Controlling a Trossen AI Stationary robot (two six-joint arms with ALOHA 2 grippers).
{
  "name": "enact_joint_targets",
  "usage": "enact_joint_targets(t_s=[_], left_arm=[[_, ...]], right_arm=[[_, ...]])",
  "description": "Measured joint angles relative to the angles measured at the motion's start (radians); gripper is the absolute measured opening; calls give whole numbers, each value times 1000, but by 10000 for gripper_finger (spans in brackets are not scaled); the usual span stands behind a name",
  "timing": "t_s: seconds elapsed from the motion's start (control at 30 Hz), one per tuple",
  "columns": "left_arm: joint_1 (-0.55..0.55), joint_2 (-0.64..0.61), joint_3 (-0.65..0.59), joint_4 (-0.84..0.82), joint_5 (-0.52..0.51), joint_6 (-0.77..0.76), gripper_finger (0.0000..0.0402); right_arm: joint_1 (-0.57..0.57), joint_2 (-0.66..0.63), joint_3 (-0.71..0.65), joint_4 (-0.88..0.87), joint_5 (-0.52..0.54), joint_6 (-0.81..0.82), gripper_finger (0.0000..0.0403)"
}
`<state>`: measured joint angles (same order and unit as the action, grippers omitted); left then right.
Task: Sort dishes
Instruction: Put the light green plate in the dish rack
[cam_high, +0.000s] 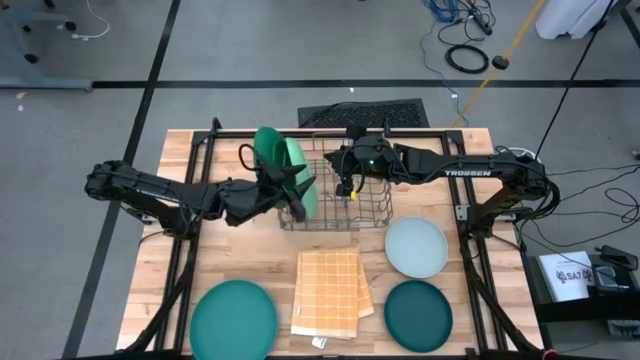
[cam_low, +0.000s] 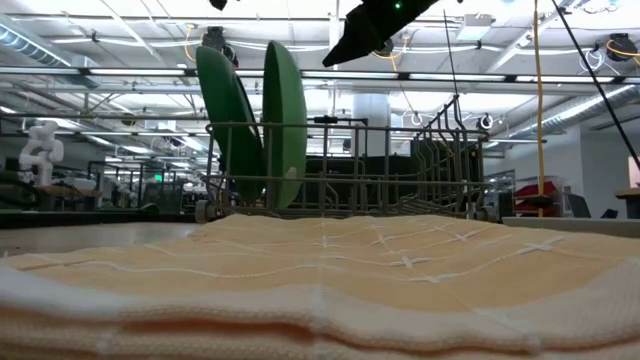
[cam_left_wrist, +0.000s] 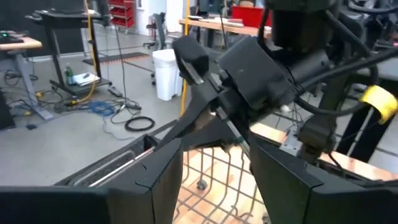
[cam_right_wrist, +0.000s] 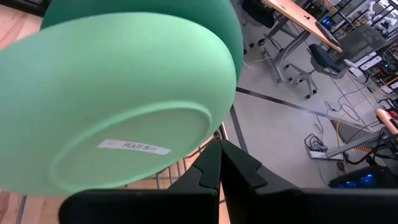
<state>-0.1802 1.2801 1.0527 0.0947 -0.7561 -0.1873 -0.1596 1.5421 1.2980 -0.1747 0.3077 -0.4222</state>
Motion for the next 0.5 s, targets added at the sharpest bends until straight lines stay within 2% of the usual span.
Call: enact_joint_targets(t_s=[0.5], left_arm=[[-62,-10,0,-237,16,-227,196]], right_arm=[[4,0,0,-3,0,2,0]])
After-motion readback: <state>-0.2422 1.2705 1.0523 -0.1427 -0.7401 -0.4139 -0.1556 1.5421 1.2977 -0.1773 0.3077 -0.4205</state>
